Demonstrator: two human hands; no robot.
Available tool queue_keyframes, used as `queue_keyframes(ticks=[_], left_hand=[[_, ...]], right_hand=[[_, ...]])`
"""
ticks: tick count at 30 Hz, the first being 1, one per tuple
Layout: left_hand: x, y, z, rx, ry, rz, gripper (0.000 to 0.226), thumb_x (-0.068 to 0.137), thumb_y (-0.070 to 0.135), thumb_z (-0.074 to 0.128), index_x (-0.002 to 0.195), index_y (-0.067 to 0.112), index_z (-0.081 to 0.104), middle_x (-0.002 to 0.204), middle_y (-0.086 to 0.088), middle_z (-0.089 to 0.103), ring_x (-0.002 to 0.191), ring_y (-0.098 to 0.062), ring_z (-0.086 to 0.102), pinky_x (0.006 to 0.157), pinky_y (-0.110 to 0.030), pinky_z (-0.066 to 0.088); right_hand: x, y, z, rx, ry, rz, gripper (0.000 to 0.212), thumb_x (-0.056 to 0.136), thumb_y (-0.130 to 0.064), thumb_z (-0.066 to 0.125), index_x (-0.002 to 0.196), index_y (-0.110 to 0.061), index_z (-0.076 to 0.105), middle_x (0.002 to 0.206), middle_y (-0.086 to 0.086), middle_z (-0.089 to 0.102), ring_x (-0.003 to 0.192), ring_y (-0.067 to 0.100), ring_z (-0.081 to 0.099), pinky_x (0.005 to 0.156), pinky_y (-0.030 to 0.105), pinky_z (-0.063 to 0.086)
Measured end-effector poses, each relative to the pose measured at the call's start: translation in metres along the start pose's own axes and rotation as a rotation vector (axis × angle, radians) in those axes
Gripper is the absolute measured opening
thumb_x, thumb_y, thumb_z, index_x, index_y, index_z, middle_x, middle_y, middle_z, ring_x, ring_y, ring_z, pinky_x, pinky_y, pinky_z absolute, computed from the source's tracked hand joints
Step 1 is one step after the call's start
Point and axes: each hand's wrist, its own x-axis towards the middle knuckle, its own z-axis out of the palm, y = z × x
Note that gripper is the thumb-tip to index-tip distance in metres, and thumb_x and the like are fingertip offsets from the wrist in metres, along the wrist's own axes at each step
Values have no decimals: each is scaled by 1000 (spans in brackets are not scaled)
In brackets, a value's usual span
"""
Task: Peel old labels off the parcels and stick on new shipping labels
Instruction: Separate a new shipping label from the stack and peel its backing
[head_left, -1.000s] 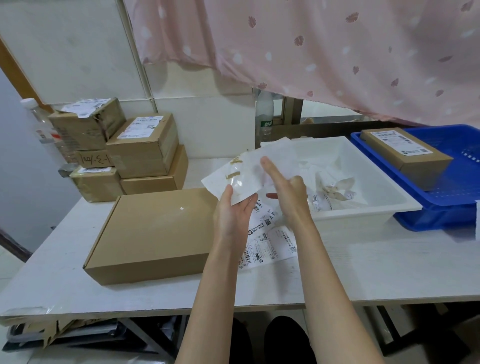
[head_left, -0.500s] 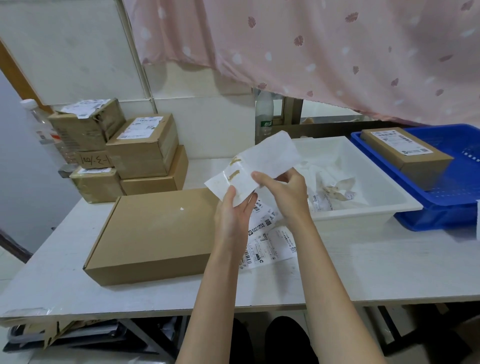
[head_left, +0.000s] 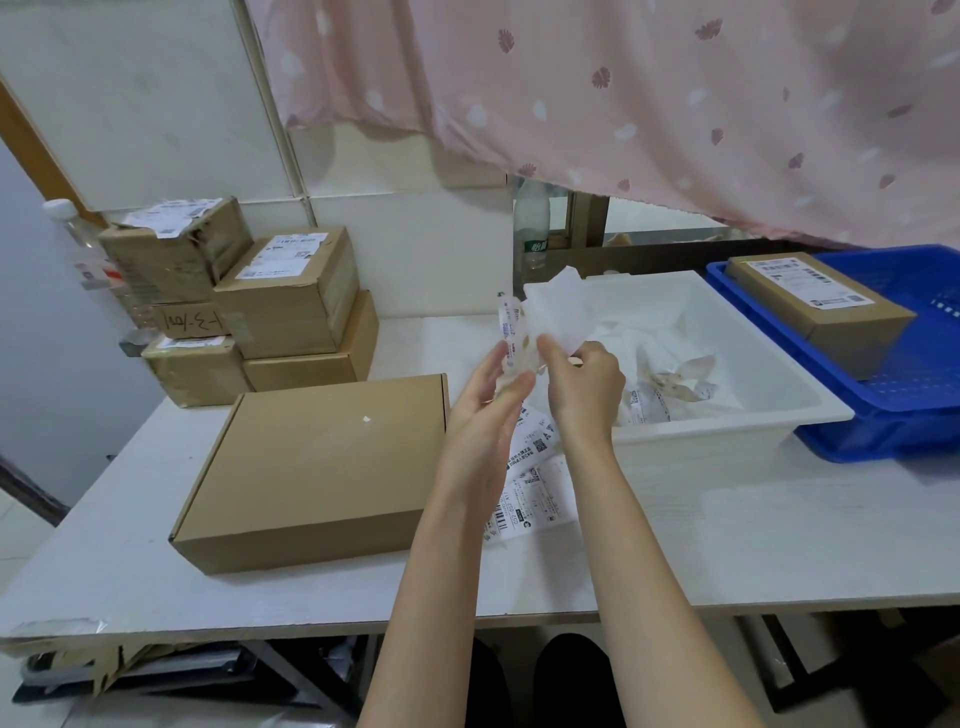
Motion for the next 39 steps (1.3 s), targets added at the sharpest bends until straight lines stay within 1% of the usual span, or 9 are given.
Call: queue_keyframes(ticks=[5,9,13,16,20,23,28,34,39], left_hand=[[-5,1,-8,12,-65,59,52,84,-4,53,135,7,53,132,-14,61,125,-22,57,108,-32,43],[-1,12,-5,-184,261,31,40,77,10,56,116,7,63,118,-12,67,108,-21,63,104,-35,46],[8,23,-6,-162,419,23,18,92,28,56,98,13,65,105,-2,70,93,-15,64,72,-28,44],[16,22,-8,-1,439,-40,26,86,42,69,94,17,67,98,1,72,91,-17,66,81,-34,44],[19,17,-12,56,413,-64,24,84,23,75,103,16,63,112,-9,69,90,-22,64,89,-35,50],[18,15,-12,76,416,-53,28,90,7,65,118,10,61,85,-3,62,65,-10,53,68,-20,48],[15,15,-10,141,445,-8,20,90,2,61,109,9,64,63,4,52,47,-3,44,47,-13,37],[14,13,-7,307,457,91,25,87,4,65,82,29,66,83,2,66,68,-6,56,73,-23,45],[10,12,-2,440,408,147,19,89,9,66,90,28,63,84,10,65,81,1,60,76,-15,45]], right_hand=[[11,2,-7,122,61,-27,29,92,-29,59,75,-6,62,67,1,64,69,19,60,71,33,48],[9,1,-9,124,-88,-65,23,90,-29,65,93,-6,66,84,1,69,75,12,63,66,23,48],[3,2,-12,124,-213,-56,6,87,-23,67,86,-24,61,93,-7,65,82,1,58,69,18,45],[0,2,-13,114,-232,-82,17,85,-21,68,77,-32,58,96,-5,65,83,-2,58,70,19,44],[0,1,-11,135,-266,-71,2,80,-23,72,82,-23,72,84,-11,69,72,-5,60,66,16,41],[0,3,-11,166,-265,-57,16,81,-35,74,86,-20,75,71,-18,68,68,-5,60,68,18,45],[6,10,-4,-68,-8,-147,64,79,-36,77,132,-19,46,119,-6,58,115,17,51,92,36,45],[4,2,-4,-500,85,-551,99,68,-12,77,151,-30,26,153,-1,29,135,25,31,102,34,37],[5,4,0,-585,-107,-849,42,68,-15,73,103,-37,69,153,-8,36,149,23,7,109,30,12]])
